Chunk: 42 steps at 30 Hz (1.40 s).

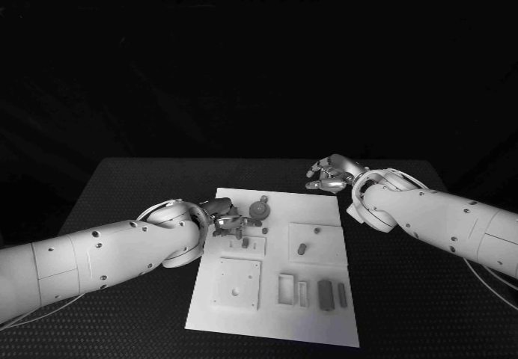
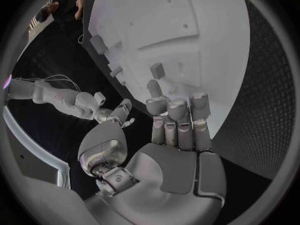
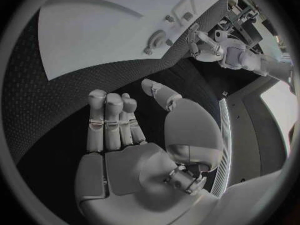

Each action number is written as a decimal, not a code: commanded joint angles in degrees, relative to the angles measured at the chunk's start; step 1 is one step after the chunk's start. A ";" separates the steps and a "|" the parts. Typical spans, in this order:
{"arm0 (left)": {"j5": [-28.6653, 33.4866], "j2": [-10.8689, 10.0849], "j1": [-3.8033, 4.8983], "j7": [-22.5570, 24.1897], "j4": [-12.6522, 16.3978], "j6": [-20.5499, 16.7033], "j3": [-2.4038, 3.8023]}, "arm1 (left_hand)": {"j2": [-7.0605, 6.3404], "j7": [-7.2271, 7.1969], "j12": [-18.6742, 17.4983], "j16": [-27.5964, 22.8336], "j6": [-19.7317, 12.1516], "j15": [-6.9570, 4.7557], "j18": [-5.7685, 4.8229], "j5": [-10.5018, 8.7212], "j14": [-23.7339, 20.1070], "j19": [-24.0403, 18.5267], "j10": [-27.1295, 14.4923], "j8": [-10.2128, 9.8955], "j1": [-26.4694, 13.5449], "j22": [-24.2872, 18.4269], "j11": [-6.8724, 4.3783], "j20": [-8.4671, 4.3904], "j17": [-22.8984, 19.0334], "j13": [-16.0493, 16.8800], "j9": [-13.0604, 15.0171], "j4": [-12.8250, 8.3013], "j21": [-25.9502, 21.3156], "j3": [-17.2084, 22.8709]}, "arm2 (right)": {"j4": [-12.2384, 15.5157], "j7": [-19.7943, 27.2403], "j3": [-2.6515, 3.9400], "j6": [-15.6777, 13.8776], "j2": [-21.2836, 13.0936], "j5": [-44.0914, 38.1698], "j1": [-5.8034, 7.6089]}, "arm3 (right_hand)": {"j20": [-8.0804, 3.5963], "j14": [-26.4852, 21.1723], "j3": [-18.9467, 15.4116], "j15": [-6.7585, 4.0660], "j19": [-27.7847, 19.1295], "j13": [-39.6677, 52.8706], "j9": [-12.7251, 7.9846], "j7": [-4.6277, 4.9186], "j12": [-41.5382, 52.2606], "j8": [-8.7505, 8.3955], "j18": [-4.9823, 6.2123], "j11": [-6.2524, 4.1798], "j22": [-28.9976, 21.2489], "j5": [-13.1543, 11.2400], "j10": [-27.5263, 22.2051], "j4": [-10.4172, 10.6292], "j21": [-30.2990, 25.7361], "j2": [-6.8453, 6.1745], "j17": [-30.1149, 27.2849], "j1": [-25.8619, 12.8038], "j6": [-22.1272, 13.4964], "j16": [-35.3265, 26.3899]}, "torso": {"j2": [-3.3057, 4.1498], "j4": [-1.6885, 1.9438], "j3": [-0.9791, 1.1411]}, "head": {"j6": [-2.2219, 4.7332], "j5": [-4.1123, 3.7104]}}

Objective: Assemble the parts on the task board

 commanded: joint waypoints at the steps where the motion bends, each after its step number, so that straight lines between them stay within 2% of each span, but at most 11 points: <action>1: 3.68 -0.37 0.84 -0.50 -0.28 2.39 0.34 | 1.03 0.06 -0.06 0.26 -0.37 -0.40 0.78 -0.18 -0.10 -0.36 -0.43 0.37 -0.71 0.74 -0.14 -6.16 0.03 0.08 0.13 -1.90 -0.19 -1.63 | -0.10 0.27 0.01 0.48 -0.02 -0.31 -0.01 | -0.28 -0.32 -0.13 -0.06 0.30 -0.08 -0.08 0.94 0.33 0.19 2.60 0.89 1.00 0.20 -6.33 -0.14 -0.25 0.13 -0.05 -0.58 1.32 0.36 | 0.02 0.00 -0.04 | 0.08 -0.10; 10: 5.80 0.30 3.71 -0.57 -3.86 3.86 0.44 | 4.63 0.84 -1.97 -1.42 -1.75 -0.22 0.48 0.14 -1.32 -0.99 -1.21 -0.61 3.03 0.31 0.58 -5.77 -0.87 -0.85 -0.15 -6.75 -1.01 -2.37 | -0.25 0.37 0.01 0.36 0.05 -0.25 -0.01 | -0.27 -0.33 -0.15 -0.05 0.30 -0.10 -0.08 0.94 0.33 0.19 2.60 0.89 1.00 0.20 -6.33 -0.11 -0.25 0.14 -0.06 -0.63 1.31 0.37 | 0.03 0.05 -0.03 | 0.49 0.02; 13: 6.83 1.27 4.30 -0.20 -6.45 3.10 0.62 | 4.37 1.83 -4.06 -3.04 -4.78 -0.05 0.22 0.00 -1.88 -1.54 -1.69 -2.65 3.00 -0.31 1.53 -5.49 -1.69 -1.94 -1.13 -6.51 -2.20 -3.21 | -0.43 0.22 0.01 0.08 -0.01 -0.25 -0.01 | -0.27 -0.33 -0.15 -0.05 0.30 -0.11 -0.08 0.94 0.33 0.18 2.60 0.89 1.00 0.19 -6.34 -0.12 -0.26 0.14 -0.07 -0.63 1.30 0.37 | 0.02 -0.02 -0.08 | 0.76 0.06; 17: 7.21 3.14 6.03 0.26 -11.11 2.70 0.62 | 4.12 2.95 -7.24 -5.75 -7.10 0.51 -0.22 0.10 -3.01 -2.36 -2.62 -4.44 5.51 -1.17 2.58 -5.10 -2.90 -3.56 -2.29 -6.76 -3.96 -3.11 | -0.85 0.08 0.00 0.00 0.07 -0.26 -0.01 | -0.28 -0.33 -0.13 -0.05 0.30 -0.12 -0.09 0.94 0.34 0.18 2.60 0.89 1.00 0.19 -6.34 -0.12 -0.26 0.17 -0.08 -0.62 1.29 0.37 | 0.01 0.01 -0.08 | 1.03 -0.07; 21: 4.83 5.13 6.54 0.47 -15.47 4.59 0.65 | 4.27 3.93 -7.86 -6.30 -10.46 0.59 -0.39 0.58 -2.99 -2.14 -2.72 -6.21 9.19 -1.31 3.48 -5.08 -3.00 -3.74 -3.06 -6.93 -4.24 -2.67 | -1.00 0.09 0.00 -0.14 0.28 -0.26 -0.01 | -0.28 -0.33 -0.12 -0.05 0.31 -0.12 -0.09 0.94 0.34 0.18 2.60 0.89 1.00 0.19 -6.33 -0.12 -0.26 0.20 -0.08 -0.61 1.29 0.37 | 0.10 -0.11 -0.08 | 1.30 0.15; 22: 3.35 5.48 6.57 0.44 -16.16 5.78 0.66 | 4.20 4.10 -7.97 -6.42 -11.02 0.73 -0.43 2.34 -3.07 -2.15 -2.81 -6.45 10.72 -1.29 3.68 -5.08 -3.01 -3.75 -3.14 -6.92 -4.27 -2.30 | -1.00 0.09 0.00 -0.27 0.32 -0.26 -0.01 | -0.28 -0.33 -0.12 -0.05 0.31 -0.13 -0.09 0.94 0.35 0.17 2.60 0.89 1.00 0.19 -6.33 -0.12 -0.26 0.20 -0.08 -0.60 1.29 0.37 | 0.10 -0.12 -0.08 | 1.32 0.15; 24: 0.06 6.39 6.58 0.64 -17.73 8.05 0.69 | 3.91 4.73 -8.51 -6.96 -12.17 1.43 -0.91 10.72 -3.72 -2.51 -3.51 -6.83 13.87 -1.27 4.34 -4.73 -3.08 -3.85 -3.20 -6.86 -4.51 -1.96 | -1.04 0.10 0.00 -0.34 0.38 -0.26 -0.01 | -0.28 -0.32 -0.11 -0.05 0.31 -0.13 -0.09 0.94 0.35 0.17 2.60 0.89 1.00 0.19 -6.33 -0.12 -0.26 0.21 -0.08 -0.60 1.28 0.38 | 0.06 -0.05 -0.08 | 1.27 0.13; 25: -0.43 6.85 6.58 0.74 -18.50 7.80 0.69 | 4.18 5.08 -8.73 -7.19 -12.97 1.75 -1.19 13.39 -4.07 -2.83 -3.86 -7.17 14.27 -1.30 4.66 -4.52 -3.10 -3.88 -3.31 -6.85 -4.74 -2.38 | -1.08 0.09 0.00 -0.32 0.31 -0.26 -0.01 | -0.29 -0.32 -0.10 -0.05 0.32 -0.14 -0.11 0.96 0.35 0.14 2.60 0.90 1.00 0.18 -6.33 -0.13 -0.26 0.21 -0.09 -0.59 1.22 0.38 | 0.07 -0.05 -0.09 | 1.30 0.14; 26: -0.96 7.27 6.58 0.78 -19.09 8.28 0.69 | 4.30 5.31 -8.84 -7.31 -13.31 2.00 -1.41 14.08 -4.29 -3.07 -4.06 -7.25 14.45 -1.30 4.85 -4.37 -3.05 -3.86 -3.34 -6.83 -4.93 -3.17 | -1.04 0.07 0.00 -0.31 0.29 -0.26 -0.01 | -0.29 -0.32 -0.09 -0.05 0.32 -0.15 -0.12 0.96 0.36 0.11 2.60 0.90 1.00 0.17 -6.33 -0.14 -0.26 0.20 -0.09 -0.58 1.17 0.39 | 0.08 -0.02 -0.09 | 1.43 0.15; 34: -1.22 10.72 6.53 1.37 -24.96 14.08 0.66 | 3.43 6.65 -9.94 -8.41 -16.98 3.21 -1.99 11.41 -6.25 -4.80 -6.05 -9.04 14.15 -1.60 6.14 -3.93 -3.06 -4.04 -4.36 -6.16 -6.56 -5.21 | -1.04 0.14 0.01 -0.23 0.84 -0.26 -0.01 | -0.30 -0.31 -0.07 -0.04 0.34 -0.18 -0.14 0.98 0.38 0.07 2.60 0.92 1.00 0.17 -6.32 -0.15 -0.27 0.22 -0.11 -0.56 1.10 0.40 | 0.08 -0.11 -0.14 | 1.23 0.23; 42: 0.91 11.88 6.48 1.82 -26.30 15.96 0.67 | 3.92 6.68 -9.64 -8.13 -16.96 3.26 -2.07 10.41 -6.36 -4.91 -6.11 -8.93 13.29 -1.54 6.17 -3.87 -2.71 -3.75 -4.57 -5.46 -6.87 -5.54 | -1.03 0.11 0.01 -0.22 0.69 -0.26 -0.01 | -0.30 -0.31 -0.05 -0.03 0.35 -0.20 -0.15 0.98 0.39 0.07 2.60 0.92 1.00 0.18 -6.32 -0.16 -0.27 0.23 -0.12 -0.56 1.09 0.41 | 0.04 0.00 -0.07 | 1.15 0.05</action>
